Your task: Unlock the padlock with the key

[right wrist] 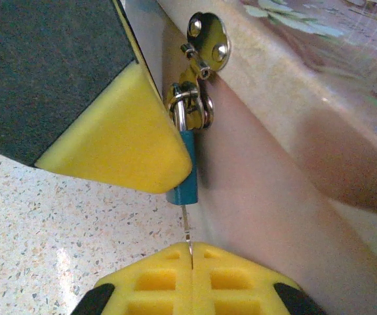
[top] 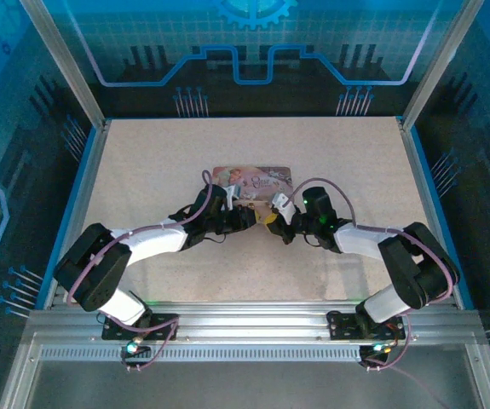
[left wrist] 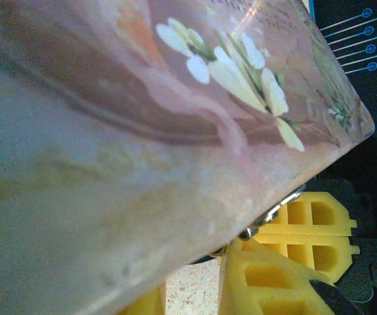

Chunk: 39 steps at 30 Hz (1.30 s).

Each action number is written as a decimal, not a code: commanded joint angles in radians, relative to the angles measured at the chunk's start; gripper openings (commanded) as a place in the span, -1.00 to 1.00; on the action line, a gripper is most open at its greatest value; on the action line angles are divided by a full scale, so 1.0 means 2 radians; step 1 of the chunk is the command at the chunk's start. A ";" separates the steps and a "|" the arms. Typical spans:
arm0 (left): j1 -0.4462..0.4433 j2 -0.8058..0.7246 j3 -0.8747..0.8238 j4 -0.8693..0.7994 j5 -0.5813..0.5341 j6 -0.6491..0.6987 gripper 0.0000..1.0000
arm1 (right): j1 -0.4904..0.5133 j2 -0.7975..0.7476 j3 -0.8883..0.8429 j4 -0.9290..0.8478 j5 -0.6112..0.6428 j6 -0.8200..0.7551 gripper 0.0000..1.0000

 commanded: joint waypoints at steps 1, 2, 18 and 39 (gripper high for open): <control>-0.014 0.002 0.019 0.005 0.061 0.015 -0.56 | -0.013 -0.011 0.027 0.028 0.015 -0.010 -1.00; -0.014 0.003 0.019 0.005 0.060 0.015 -0.56 | -0.013 -0.012 0.027 0.024 0.016 -0.012 -1.00; -0.014 0.005 0.025 -0.002 0.068 0.018 -0.56 | -0.007 -0.012 0.035 0.006 0.022 -0.032 -1.00; -0.014 0.008 0.031 -0.013 0.080 0.026 -0.56 | -0.003 -0.033 0.038 0.014 -0.010 -0.022 -1.00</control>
